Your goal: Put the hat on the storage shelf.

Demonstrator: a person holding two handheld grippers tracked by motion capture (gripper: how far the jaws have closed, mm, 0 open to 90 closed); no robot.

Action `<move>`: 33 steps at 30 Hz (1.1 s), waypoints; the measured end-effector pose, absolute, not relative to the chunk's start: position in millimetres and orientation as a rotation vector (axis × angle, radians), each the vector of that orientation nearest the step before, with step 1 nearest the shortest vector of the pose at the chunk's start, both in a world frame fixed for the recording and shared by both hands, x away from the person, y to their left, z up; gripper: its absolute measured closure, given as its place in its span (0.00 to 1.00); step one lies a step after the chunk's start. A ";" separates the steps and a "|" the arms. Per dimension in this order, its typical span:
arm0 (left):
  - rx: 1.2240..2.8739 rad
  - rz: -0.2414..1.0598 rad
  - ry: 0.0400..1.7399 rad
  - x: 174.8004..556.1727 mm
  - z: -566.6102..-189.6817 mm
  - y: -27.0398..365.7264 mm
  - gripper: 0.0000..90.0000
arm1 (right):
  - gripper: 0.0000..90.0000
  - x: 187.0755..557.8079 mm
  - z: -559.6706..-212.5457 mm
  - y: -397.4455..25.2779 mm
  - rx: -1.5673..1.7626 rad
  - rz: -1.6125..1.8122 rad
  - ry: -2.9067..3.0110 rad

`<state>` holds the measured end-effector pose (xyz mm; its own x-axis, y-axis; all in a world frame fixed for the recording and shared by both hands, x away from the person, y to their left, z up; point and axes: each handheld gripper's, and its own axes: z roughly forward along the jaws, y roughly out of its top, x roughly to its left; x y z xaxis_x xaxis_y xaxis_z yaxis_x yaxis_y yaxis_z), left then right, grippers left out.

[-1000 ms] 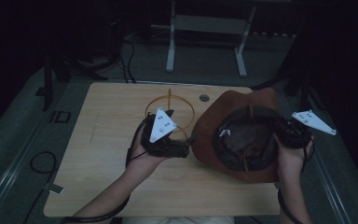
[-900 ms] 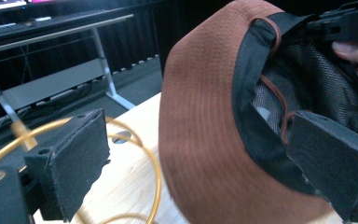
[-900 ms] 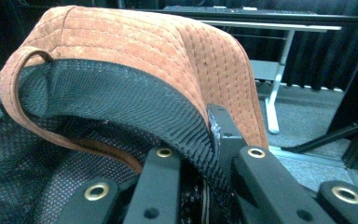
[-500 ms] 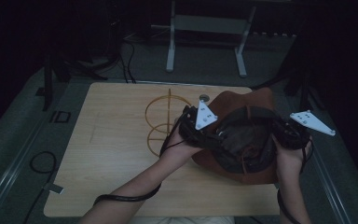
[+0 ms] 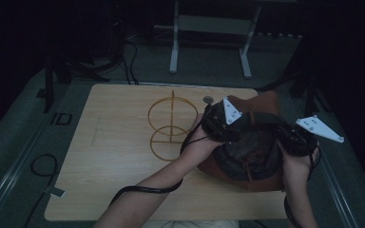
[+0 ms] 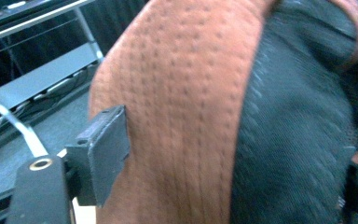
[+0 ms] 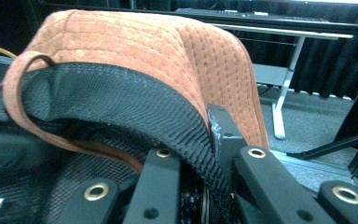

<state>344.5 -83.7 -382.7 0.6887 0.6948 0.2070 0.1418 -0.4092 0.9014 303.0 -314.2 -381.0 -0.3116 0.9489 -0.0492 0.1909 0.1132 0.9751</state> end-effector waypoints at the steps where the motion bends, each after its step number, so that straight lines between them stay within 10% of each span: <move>1: 1.906 0.689 0.674 346.5 -383.3 -82.8 0.32 | 0.92 302.0 -381.1 -313.6 1.134 1.263 1.636; 15: 1.955 0.788 0.687 353.8 -392.3 -89.5 0.93 | 0.92 294.6 -389.3 -301.6 1.116 1.262 1.669; 33: 1.810 0.839 0.626 335.8 -372.3 -81.2 0.95 | 0.50 255.9 -388.0 -318.1 1.004 1.428 1.798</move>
<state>335.8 -81.2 -372.3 0.6249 0.7361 0.2599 0.0400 -0.3626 0.9311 255.9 -318.1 -388.0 -0.5153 0.8569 -0.0136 0.1806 0.1241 0.9757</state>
